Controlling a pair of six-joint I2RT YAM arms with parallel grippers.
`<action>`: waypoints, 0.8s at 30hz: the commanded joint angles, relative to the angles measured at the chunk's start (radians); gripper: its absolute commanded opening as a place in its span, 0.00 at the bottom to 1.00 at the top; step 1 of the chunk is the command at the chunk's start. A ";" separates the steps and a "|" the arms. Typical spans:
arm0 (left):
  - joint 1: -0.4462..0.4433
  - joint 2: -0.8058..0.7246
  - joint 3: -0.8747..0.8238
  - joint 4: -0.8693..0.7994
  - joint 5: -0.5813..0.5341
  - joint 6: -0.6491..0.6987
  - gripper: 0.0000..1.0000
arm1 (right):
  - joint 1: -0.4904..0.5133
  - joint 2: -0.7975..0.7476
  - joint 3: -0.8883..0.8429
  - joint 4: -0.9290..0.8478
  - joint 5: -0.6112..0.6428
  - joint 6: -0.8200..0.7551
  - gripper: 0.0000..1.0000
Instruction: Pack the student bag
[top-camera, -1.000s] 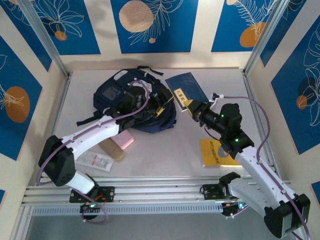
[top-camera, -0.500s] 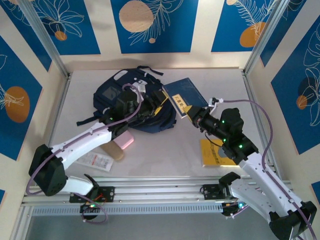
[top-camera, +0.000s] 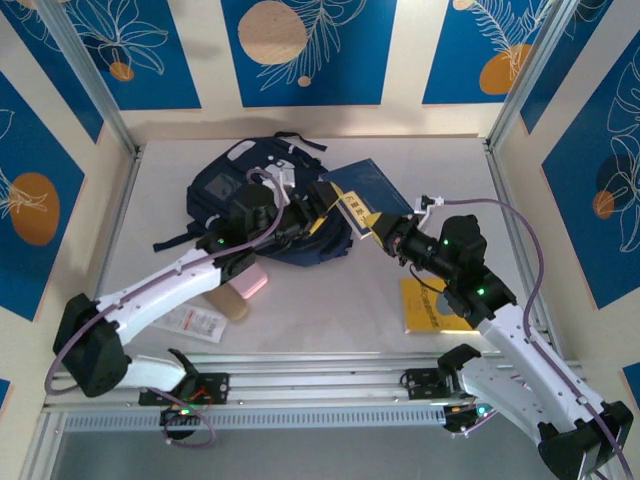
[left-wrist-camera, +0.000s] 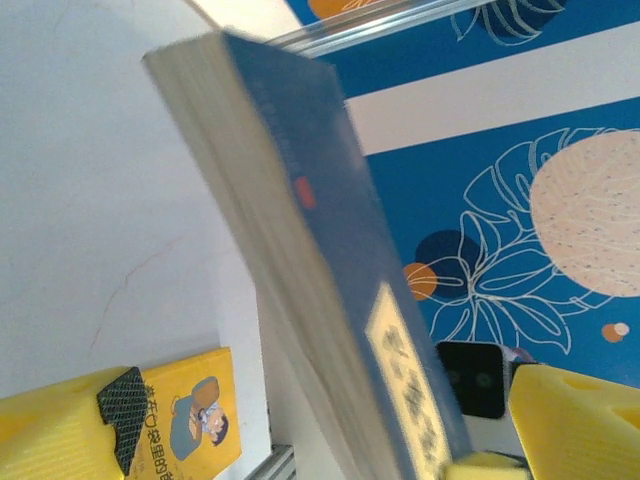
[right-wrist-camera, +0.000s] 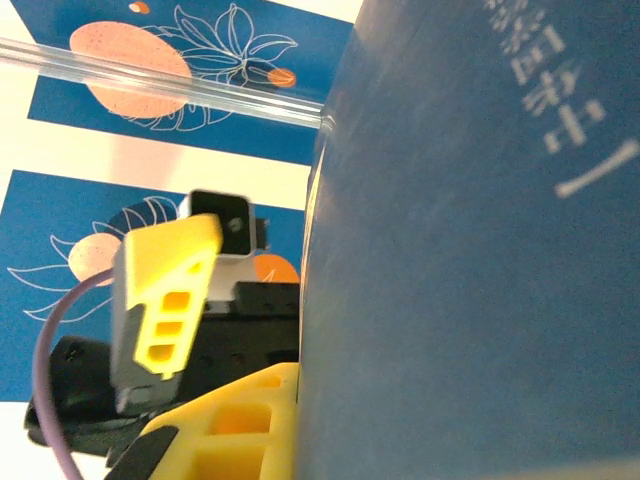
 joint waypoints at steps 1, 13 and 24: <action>-0.004 0.031 0.033 0.048 0.043 -0.034 0.93 | 0.011 -0.010 0.023 0.090 -0.040 0.004 0.00; 0.010 0.056 0.066 0.128 -0.029 -0.036 0.65 | 0.079 -0.035 -0.075 0.161 -0.057 0.016 0.00; 0.010 0.066 -0.022 0.276 -0.041 -0.106 0.00 | 0.097 -0.072 -0.108 0.055 0.068 0.003 0.56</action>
